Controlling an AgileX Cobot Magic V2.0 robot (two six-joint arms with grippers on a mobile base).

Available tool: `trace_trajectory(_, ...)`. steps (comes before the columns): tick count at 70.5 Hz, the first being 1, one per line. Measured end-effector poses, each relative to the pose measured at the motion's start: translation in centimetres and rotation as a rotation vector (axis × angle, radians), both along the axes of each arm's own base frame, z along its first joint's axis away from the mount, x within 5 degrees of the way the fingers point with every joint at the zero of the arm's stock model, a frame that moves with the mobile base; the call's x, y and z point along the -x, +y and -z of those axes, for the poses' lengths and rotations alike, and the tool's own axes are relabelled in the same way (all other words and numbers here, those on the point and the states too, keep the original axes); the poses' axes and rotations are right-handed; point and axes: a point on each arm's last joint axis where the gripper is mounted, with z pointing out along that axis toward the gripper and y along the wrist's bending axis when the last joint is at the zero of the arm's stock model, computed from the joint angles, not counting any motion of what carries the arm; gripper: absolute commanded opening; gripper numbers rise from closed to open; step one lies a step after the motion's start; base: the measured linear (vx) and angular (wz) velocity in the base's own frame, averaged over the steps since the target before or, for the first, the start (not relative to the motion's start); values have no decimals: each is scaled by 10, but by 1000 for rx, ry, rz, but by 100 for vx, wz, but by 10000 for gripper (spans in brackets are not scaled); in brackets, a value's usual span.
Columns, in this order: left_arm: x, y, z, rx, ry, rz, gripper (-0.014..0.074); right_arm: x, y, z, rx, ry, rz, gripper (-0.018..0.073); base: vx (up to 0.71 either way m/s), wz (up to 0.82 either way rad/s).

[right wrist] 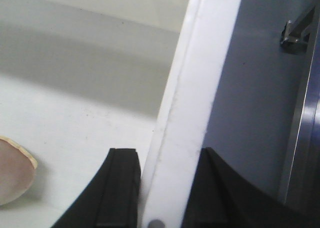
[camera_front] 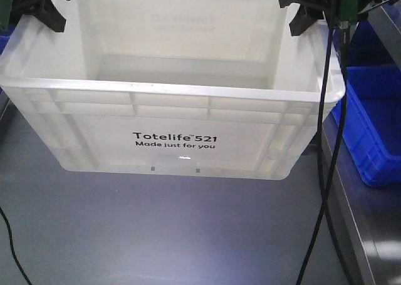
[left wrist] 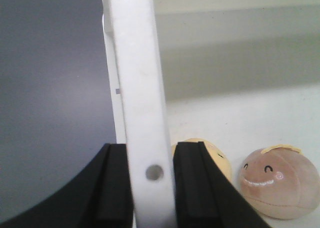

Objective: Place moving items into box and shelve
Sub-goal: 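Hold the crate raised with both grippers as the base turns toward the shelving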

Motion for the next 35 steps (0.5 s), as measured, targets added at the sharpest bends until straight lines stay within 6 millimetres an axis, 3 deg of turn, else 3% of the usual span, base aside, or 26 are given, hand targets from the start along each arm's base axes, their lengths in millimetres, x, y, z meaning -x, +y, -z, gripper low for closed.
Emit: trace_trajectory(35,0,0,0,1,0,0,-17,0,0,0,1,0,0,-12,46,-11)
